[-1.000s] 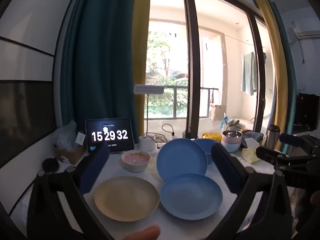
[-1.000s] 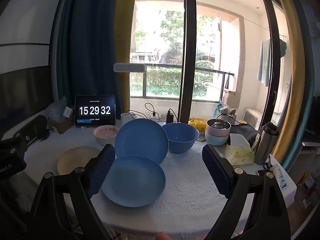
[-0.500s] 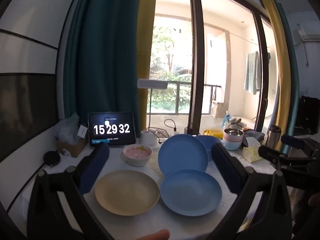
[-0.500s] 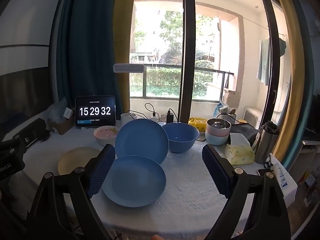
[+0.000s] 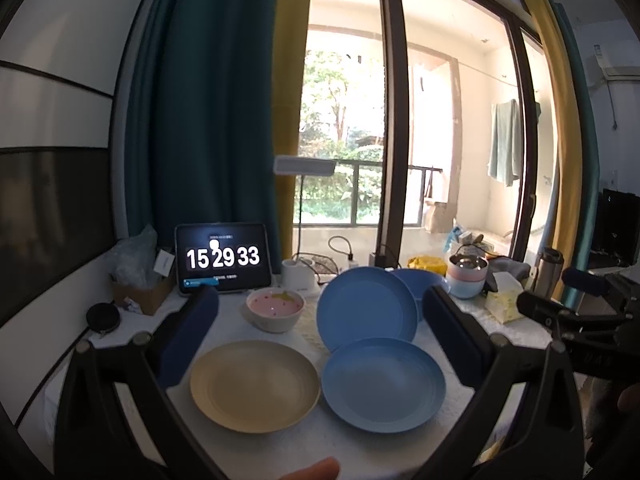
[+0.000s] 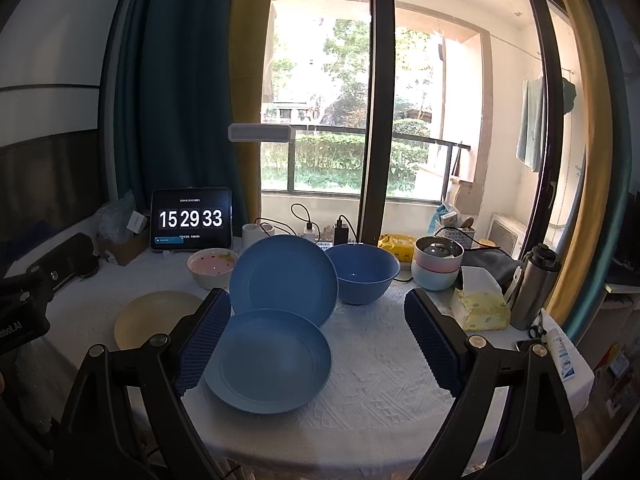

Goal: Organize plates and bowls

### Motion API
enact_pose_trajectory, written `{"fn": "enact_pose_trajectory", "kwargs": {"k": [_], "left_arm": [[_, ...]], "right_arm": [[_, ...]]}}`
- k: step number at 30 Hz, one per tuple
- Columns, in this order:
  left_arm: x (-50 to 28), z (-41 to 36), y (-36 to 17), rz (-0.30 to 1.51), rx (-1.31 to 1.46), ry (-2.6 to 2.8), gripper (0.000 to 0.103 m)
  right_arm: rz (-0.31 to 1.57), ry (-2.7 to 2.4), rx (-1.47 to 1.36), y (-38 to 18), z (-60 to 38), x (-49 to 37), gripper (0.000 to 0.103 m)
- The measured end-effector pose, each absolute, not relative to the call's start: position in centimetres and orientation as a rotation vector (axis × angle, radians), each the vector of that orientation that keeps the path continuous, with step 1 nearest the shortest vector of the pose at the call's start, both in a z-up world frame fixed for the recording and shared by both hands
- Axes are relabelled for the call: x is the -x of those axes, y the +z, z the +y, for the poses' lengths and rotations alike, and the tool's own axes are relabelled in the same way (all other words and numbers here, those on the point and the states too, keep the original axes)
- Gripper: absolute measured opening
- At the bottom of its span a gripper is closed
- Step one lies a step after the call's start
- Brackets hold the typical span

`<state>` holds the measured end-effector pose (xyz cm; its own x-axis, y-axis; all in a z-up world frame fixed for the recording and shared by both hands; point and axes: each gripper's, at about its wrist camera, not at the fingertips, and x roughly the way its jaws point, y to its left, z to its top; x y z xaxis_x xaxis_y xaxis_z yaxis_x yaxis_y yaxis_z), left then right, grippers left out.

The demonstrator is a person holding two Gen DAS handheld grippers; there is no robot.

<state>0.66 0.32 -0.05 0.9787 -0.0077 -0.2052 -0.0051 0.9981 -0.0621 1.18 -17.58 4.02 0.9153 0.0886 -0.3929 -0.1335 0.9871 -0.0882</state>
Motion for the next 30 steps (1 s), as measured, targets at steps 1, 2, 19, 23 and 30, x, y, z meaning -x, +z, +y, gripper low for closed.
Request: {"fn": "enact_pose_trajectory", "kwargs": {"k": [1,2,19,23,30], "left_arm": [[-0.75,0.29,-0.13,0.209,0.062,0.0,0.103],[-0.83,0.34,-0.18,0.211,0.062,0.0,0.103],[-0.82,0.15,-0.39,0.214,0.07,0.001,0.103],[-0.76,0.28,-0.43,0.213,0.073,0.001,0.103],[-0.71,0.27,-0.46,0.212,0.074,0.001,0.103]], "right_arm": [[0.401,0.116,0.11,3.98,-17.64,-1.3,0.091],[0.403,0.116,0.105,3.88,-17.76,-1.34,0.091],[0.415,0.114,0.104,3.53,-17.58,-1.69,0.091],[0.414,0.114,0.106,3.53,-17.55,-1.67,0.091],[0.415,0.114,0.107,3.54,-17.59,-1.64,0.091]]}}
